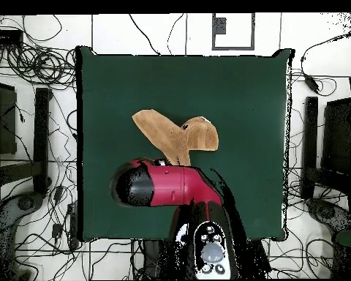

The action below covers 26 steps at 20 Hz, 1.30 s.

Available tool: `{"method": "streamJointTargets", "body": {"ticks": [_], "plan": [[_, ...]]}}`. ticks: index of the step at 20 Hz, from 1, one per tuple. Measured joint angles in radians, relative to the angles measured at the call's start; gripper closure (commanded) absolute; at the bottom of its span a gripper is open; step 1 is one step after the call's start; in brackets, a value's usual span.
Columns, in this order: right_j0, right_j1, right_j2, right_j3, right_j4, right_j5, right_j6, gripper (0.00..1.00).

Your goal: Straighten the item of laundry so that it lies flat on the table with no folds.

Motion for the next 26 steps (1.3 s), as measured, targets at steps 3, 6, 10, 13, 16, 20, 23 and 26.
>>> {"method": "streamJointTargets", "body": {"ticks": [3,6,10,13,16,20,23,26], "plan": [[-0.023,0.032,0.01,-0.016,-0.024,-0.002,0.0,0.0],[-0.063,0.057,0.044,-0.032,-0.053,-0.017,0.0,0.0],[-0.094,0.075,0.086,-0.056,-0.102,-0.034,0.0,0.0],[-0.108,0.082,0.117,-0.079,-0.146,-0.045,0.0,0.0],[-0.118,0.083,0.146,-0.099,-0.186,-0.052,0.0,0.0],[-0.125,0.083,0.18,-0.126,-0.24,-0.053,0.0,0.0],[-0.13,0.083,0.208,-0.145,-0.281,-0.053,0.0,0.0],[-0.133,0.084,0.235,-0.168,-0.325,-0.053,0.0,0.0]]}}
